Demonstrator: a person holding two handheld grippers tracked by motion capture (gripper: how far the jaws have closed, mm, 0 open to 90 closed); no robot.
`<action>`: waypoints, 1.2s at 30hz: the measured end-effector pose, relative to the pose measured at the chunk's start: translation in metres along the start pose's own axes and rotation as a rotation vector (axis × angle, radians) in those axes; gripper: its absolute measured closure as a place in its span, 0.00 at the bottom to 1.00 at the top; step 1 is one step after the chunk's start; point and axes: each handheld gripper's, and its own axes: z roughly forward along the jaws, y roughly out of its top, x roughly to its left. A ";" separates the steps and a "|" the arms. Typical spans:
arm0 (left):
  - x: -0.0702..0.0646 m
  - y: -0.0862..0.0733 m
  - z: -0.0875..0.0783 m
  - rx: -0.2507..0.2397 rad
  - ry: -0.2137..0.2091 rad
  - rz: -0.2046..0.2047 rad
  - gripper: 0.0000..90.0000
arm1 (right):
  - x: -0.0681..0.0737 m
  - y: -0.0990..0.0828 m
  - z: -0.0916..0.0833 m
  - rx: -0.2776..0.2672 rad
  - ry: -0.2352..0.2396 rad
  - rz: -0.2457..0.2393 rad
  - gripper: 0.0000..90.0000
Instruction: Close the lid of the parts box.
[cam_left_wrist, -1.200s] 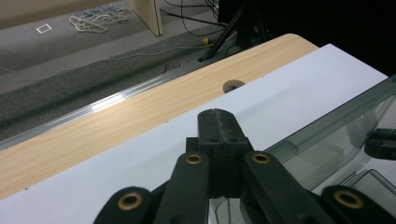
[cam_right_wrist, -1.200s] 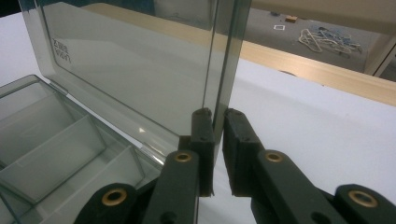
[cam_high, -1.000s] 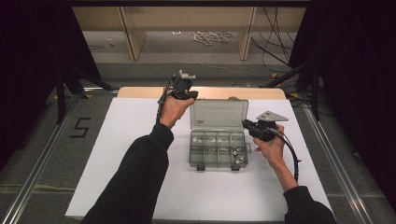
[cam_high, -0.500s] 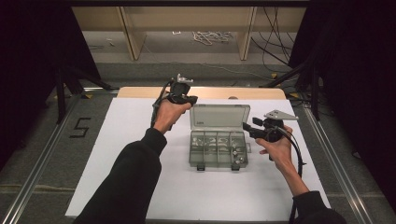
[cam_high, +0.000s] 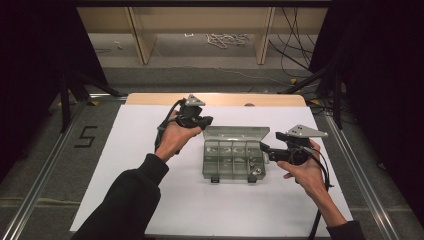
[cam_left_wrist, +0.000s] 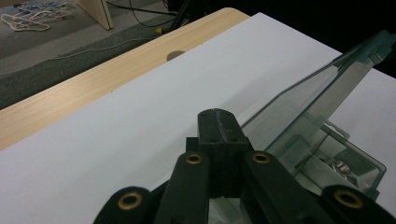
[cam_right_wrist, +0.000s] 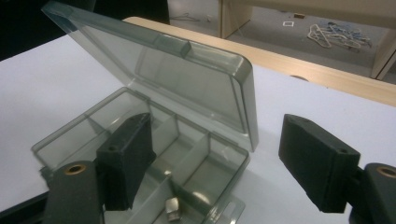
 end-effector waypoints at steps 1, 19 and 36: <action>-0.001 -0.002 -0.001 -0.001 -0.004 0.006 1.00 | 0.001 0.000 -0.003 0.005 -0.004 -0.005 0.29; -0.027 -0.042 -0.011 -0.028 -0.063 0.048 1.00 | 0.028 -0.001 -0.032 -0.038 0.049 -0.058 0.22; -0.037 -0.074 -0.013 -0.058 -0.094 0.017 1.00 | 0.033 0.000 -0.033 -0.054 0.087 -0.068 0.36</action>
